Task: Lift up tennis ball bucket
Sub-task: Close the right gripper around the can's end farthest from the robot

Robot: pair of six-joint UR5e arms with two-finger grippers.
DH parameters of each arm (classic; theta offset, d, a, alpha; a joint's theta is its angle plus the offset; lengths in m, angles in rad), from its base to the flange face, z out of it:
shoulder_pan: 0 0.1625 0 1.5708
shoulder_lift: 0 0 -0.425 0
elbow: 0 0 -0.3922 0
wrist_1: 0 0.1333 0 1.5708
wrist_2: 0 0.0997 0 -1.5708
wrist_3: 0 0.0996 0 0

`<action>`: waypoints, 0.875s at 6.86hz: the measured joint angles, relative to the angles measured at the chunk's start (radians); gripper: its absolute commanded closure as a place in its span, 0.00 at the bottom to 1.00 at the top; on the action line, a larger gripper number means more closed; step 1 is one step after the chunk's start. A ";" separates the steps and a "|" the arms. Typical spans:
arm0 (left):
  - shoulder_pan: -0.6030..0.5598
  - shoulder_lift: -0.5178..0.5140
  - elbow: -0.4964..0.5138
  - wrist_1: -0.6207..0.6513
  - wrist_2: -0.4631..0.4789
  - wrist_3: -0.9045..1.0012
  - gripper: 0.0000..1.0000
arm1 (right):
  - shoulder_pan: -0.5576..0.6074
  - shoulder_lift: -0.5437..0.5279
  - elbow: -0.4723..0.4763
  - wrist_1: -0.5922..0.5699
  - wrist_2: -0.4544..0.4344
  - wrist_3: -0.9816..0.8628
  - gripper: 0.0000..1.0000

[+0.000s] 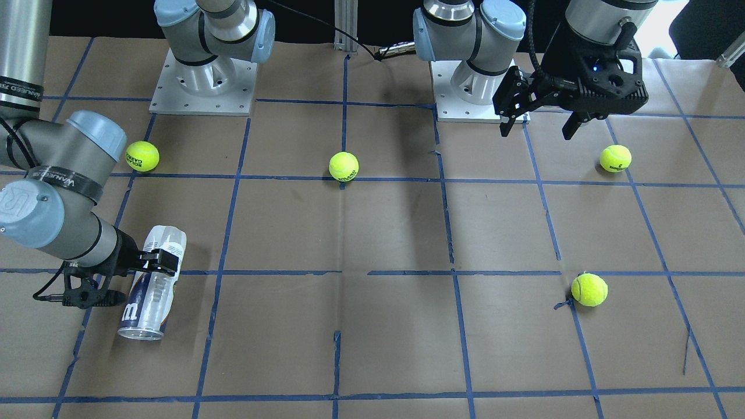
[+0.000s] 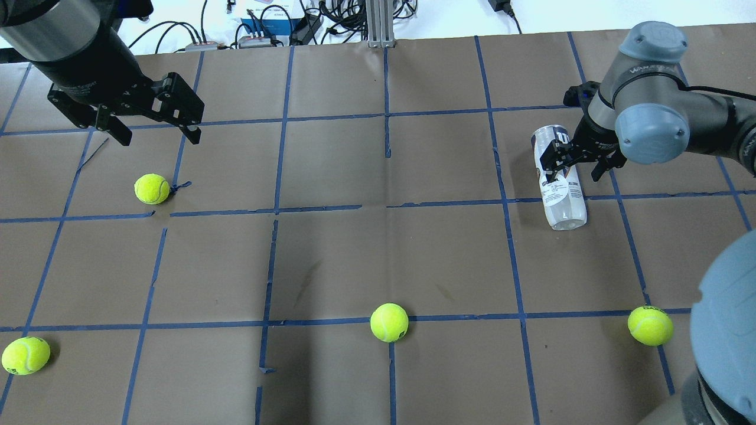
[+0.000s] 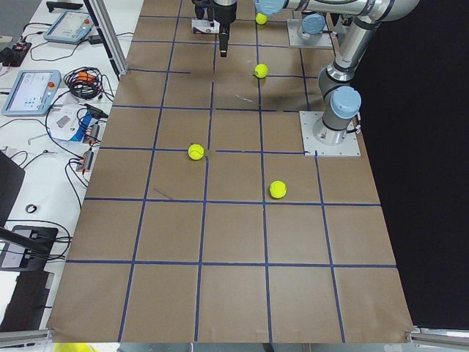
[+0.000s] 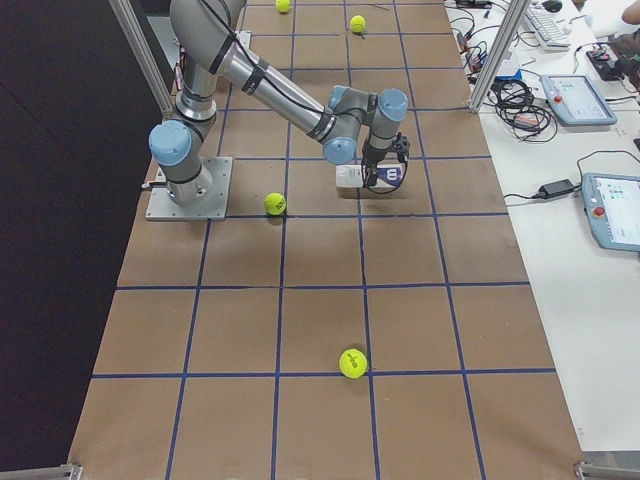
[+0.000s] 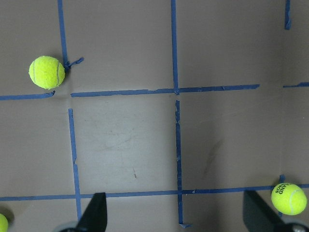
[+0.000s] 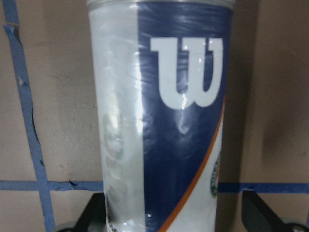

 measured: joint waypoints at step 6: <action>-0.002 -0.003 0.002 0.000 -0.002 -0.001 0.00 | 0.023 0.016 -0.011 -0.027 0.017 -0.002 0.44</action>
